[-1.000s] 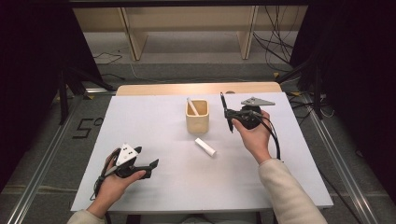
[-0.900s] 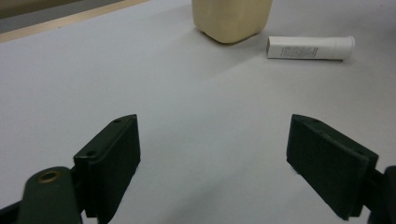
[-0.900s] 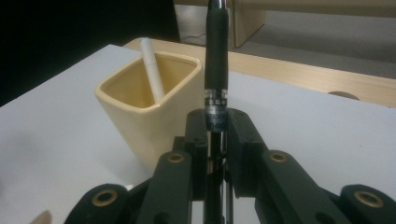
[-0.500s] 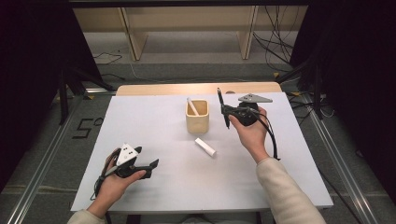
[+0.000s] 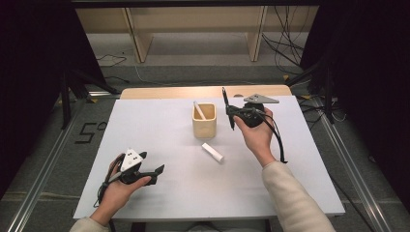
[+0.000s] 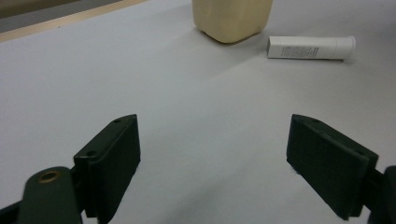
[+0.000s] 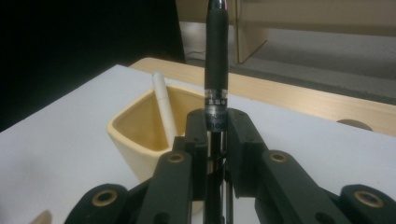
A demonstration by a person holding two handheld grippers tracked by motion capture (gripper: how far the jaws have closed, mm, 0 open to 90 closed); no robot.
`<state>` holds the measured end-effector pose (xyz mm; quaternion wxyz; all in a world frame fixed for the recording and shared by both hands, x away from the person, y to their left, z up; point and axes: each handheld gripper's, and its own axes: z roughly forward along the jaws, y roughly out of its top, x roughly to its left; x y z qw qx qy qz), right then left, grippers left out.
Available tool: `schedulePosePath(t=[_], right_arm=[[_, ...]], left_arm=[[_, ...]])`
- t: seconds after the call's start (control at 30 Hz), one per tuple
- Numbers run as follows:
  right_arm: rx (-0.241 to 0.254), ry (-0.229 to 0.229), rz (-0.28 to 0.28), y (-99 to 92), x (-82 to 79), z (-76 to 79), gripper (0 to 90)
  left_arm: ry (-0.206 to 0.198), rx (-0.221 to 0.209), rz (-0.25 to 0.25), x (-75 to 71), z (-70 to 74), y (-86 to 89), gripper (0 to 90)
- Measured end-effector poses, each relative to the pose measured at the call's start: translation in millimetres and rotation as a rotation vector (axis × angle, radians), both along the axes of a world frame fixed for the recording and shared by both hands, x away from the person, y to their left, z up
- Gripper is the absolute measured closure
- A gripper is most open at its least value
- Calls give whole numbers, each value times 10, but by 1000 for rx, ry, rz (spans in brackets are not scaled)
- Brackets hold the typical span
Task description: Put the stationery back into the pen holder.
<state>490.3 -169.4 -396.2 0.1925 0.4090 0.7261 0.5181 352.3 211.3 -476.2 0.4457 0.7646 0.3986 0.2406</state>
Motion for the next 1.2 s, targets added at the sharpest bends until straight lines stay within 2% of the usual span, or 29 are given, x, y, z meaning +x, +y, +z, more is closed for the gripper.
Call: schedulePosePath(t=[0.97, 1.2], right_arm=[[34, -29, 8, 199, 111, 102, 801], [35, -41, 11, 242, 127, 166, 801]], left_arm=[[1, -1, -1, 0, -1, 0, 172], [0, 0, -2, 0, -1, -3, 172]])
